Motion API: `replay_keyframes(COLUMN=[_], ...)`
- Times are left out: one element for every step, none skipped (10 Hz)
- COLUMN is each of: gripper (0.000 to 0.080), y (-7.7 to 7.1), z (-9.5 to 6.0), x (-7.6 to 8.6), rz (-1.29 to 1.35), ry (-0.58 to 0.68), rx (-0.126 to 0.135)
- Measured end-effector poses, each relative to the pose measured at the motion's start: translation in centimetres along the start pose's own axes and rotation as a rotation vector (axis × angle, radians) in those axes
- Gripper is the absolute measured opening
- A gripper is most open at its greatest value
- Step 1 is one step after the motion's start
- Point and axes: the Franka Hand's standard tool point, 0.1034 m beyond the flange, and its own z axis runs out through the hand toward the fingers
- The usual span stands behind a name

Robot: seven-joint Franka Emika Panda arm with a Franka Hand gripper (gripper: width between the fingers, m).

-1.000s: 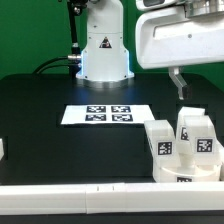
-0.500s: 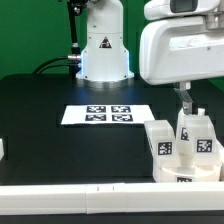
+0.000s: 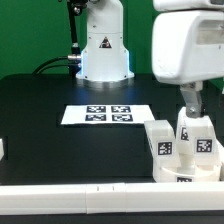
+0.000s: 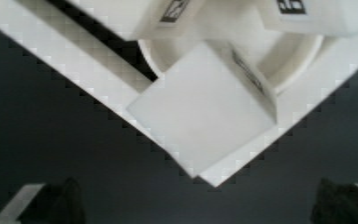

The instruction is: Assemble stool

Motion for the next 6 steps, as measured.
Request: replay_keyframes(gripper=[0.0649,0.0649,0.0649,0.0649,0.0649,0.0649], y=[-0.5,-0.3,-0.1,-0.1,-0.5,-0.7], z=[0.7,0.7,0.8,0.8,1.5,2.6], x=[-0.4,-0.6,-0.8,-0.8,-1.1,-1.1], rz=[-0.131,-0.206,-0.257,-0.248,-0.197,-0.194], ry=[-0.035,-0.043,-0.051,-0.053,-0.083,-0.094], rx=[0.001,-0.004,-0.009,-0.009,0.013,0.017])
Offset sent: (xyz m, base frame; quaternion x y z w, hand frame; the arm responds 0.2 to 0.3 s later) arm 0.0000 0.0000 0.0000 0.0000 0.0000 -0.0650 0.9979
